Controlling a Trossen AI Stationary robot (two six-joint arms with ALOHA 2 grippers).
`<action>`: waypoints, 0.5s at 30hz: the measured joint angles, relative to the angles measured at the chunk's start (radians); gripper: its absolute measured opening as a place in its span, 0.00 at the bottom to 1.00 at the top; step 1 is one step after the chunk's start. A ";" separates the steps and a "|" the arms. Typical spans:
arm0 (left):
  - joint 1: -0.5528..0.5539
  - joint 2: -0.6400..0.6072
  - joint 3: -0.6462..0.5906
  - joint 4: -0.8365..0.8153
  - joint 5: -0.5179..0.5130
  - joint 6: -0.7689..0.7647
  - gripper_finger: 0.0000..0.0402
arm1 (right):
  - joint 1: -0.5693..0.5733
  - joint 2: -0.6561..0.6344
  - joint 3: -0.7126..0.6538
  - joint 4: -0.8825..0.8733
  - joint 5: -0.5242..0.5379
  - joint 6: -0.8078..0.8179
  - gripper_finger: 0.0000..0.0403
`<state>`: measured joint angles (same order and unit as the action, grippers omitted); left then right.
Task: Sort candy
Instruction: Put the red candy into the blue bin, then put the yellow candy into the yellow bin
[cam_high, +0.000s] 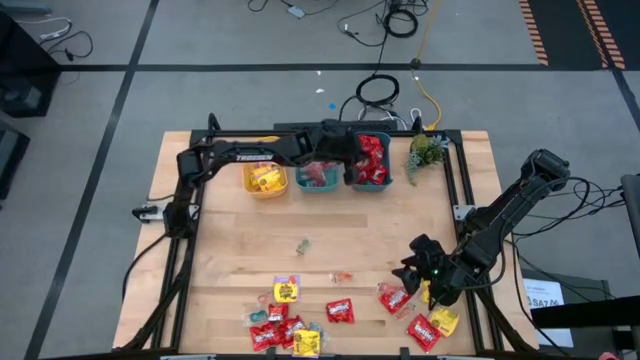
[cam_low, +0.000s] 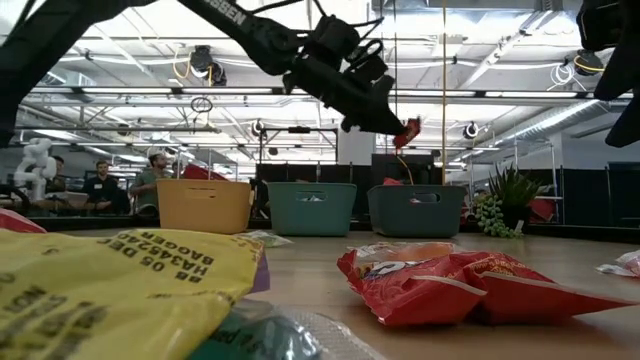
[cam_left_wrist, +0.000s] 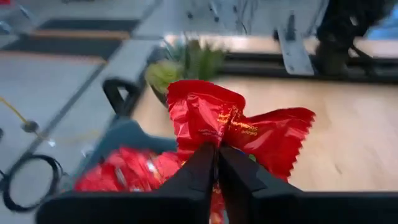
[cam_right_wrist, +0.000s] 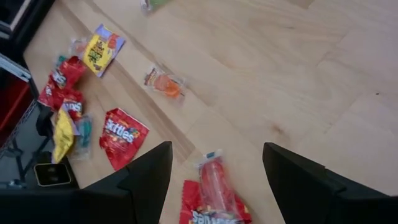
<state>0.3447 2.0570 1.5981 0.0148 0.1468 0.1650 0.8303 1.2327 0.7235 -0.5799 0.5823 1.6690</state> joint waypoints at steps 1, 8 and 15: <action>0.000 0.003 0.000 0.020 -0.010 0.000 0.10 | 0.000 0.000 0.000 -0.001 0.000 0.006 0.60; 0.016 0.003 0.000 0.021 -0.019 0.000 0.25 | 0.000 0.000 0.000 -0.001 0.000 0.049 0.60; 0.019 0.003 0.039 -0.019 -0.019 0.000 0.27 | 0.000 0.000 0.000 -0.001 0.000 0.074 0.60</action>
<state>0.3634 2.0598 1.6376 -0.0037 0.1273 0.1650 0.8303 1.2327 0.7235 -0.5804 0.5819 1.7432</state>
